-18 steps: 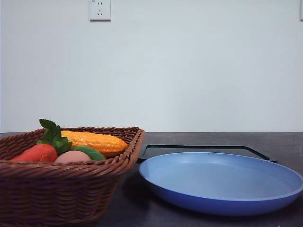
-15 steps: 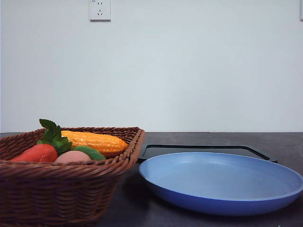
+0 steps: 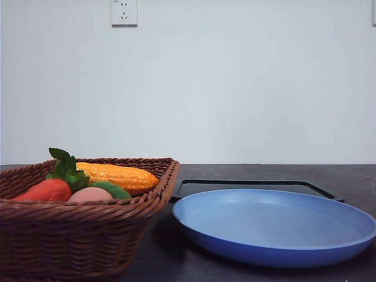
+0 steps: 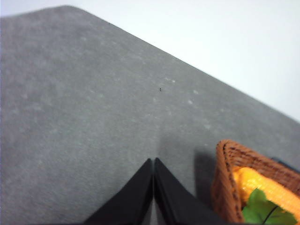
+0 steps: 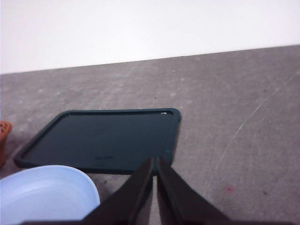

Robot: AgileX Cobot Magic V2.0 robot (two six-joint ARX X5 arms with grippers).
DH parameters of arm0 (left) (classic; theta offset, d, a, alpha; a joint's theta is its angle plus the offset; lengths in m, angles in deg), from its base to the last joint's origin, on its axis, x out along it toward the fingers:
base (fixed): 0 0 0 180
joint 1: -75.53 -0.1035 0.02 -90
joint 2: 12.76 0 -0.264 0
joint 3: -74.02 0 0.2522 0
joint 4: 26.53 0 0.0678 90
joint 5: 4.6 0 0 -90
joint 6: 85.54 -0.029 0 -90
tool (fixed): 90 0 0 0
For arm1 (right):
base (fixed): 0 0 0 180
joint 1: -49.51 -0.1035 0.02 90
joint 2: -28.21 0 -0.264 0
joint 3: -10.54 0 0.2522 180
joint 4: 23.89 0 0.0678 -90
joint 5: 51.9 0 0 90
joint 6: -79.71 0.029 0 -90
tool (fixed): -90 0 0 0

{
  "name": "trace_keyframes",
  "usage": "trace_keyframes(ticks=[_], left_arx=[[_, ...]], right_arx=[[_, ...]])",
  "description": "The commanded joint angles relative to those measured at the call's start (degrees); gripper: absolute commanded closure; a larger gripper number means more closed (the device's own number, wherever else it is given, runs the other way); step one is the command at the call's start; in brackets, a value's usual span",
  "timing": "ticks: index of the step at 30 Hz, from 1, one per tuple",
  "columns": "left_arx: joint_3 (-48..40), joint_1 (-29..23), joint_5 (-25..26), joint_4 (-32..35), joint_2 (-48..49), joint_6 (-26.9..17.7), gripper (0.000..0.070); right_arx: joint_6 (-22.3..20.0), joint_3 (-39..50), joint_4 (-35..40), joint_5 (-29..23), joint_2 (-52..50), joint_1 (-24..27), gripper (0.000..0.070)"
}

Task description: Transfer egg from basket to plate and serve

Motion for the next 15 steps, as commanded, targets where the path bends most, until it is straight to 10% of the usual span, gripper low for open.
trace_keyframes(ticks=[1,15], left_arx=[[-1.05,-0.11,0.33,-0.31,0.09,3.32,0.07],[4.32,-0.11,9.31,-5.86,-3.71,4.41,0.07]], right_arx=[[3.69,0.17,0.59,0.0,-0.17,-0.15,0.07],[11.93,-4.4,-8.9,-3.04,0.47,-0.09,0.07]])
